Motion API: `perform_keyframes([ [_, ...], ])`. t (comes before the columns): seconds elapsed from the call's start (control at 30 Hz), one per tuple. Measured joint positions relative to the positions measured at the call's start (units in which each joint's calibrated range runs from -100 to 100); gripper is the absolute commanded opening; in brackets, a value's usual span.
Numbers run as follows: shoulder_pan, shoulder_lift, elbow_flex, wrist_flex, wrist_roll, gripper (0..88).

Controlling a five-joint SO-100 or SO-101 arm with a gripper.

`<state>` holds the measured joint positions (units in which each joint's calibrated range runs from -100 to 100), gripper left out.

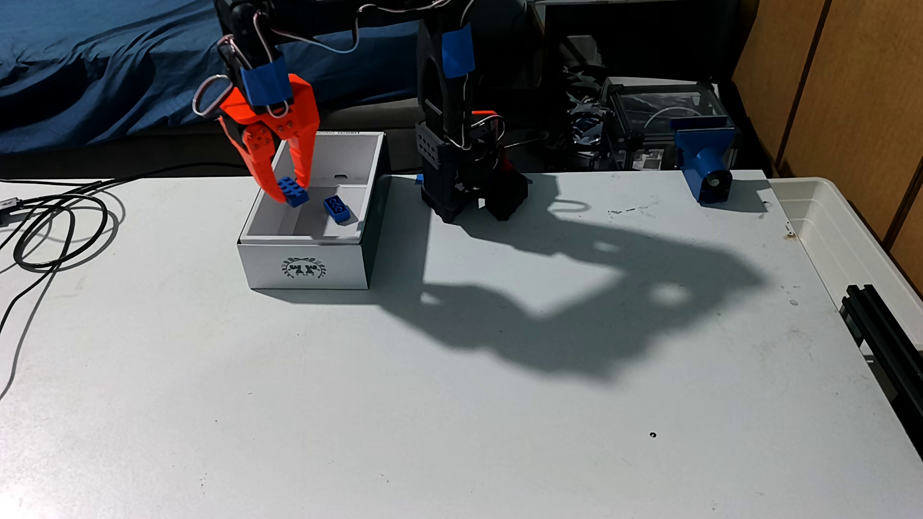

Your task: Grab the blue brick and place in box

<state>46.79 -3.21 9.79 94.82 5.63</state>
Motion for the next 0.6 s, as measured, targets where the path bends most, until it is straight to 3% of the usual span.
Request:
perform_keyframes([
  [0.27,1.48,-7.18,15.11,-10.19,2.00,10.6],
  [0.6,2.07,-15.29,19.31,-11.42,3.47,9.6],
])
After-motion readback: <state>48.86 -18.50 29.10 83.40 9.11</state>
